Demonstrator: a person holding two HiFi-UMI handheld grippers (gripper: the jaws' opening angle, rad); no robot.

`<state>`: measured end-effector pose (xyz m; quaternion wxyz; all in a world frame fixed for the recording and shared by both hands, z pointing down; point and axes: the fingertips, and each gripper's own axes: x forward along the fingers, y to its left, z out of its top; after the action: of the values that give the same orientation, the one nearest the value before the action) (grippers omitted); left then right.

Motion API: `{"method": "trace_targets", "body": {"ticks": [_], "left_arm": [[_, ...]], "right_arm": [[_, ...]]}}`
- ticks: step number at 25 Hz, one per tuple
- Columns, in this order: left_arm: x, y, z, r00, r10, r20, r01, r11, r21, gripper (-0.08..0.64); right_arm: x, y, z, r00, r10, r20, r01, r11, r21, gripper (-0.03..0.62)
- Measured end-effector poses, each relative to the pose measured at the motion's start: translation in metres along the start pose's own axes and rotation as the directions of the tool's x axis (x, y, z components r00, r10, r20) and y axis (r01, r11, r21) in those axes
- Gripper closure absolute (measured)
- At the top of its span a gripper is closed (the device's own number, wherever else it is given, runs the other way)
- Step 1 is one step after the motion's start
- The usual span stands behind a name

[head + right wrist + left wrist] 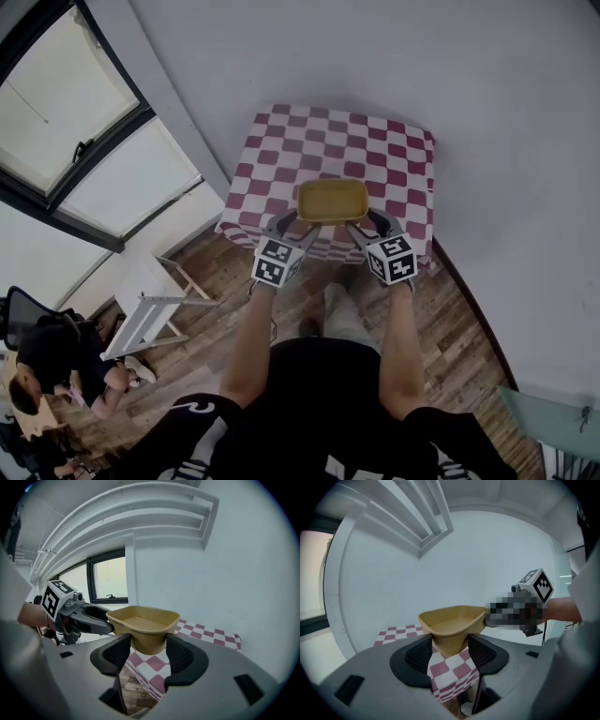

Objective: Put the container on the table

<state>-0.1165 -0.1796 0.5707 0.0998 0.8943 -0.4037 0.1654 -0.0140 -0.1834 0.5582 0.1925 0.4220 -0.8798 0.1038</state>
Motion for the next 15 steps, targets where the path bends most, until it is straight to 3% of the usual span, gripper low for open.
{"method": "trace_targets", "body": {"ticks": [15], "left_arm": [[0.107, 0.026, 0.01, 0.996, -0.074, -0.054, 0.073, 0.997, -0.022, 0.308]], "right_arm": [[0.047, -0.093, -0.012, 0.997, -0.046, -0.066, 0.05, 0.997, 0.064, 0.342]]}}
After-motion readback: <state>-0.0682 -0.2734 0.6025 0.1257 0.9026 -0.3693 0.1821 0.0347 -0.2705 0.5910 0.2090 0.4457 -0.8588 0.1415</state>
